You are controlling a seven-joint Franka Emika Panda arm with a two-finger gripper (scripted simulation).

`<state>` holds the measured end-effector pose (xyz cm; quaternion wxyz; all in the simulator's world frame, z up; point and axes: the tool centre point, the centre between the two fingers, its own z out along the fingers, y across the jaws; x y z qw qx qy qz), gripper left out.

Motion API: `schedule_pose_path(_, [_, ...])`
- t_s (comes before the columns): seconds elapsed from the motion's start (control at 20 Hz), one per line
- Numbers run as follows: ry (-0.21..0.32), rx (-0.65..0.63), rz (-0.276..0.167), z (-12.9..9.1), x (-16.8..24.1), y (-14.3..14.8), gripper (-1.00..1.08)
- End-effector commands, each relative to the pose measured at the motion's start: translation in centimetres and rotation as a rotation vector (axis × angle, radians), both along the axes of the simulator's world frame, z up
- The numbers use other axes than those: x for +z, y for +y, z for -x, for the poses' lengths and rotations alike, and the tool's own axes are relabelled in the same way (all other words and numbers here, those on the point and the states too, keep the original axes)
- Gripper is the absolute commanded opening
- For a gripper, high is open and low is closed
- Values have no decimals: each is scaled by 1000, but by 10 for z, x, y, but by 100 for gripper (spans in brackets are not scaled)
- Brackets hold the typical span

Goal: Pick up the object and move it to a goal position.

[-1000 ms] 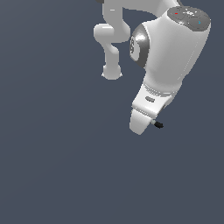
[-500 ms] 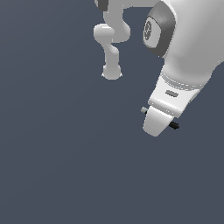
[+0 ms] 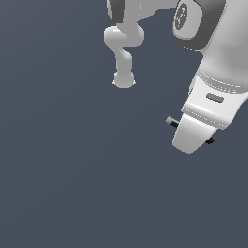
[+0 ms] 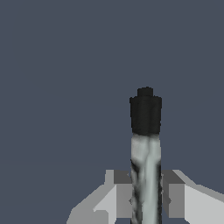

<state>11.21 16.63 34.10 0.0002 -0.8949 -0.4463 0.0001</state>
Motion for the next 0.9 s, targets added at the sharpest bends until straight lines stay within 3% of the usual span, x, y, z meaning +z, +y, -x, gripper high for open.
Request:
schedule_pose_path(0.0, [0,0,0,-4,6,3,-100])
schedule_pose_path(0.85, [0,0,0,-14,19,12,-100])
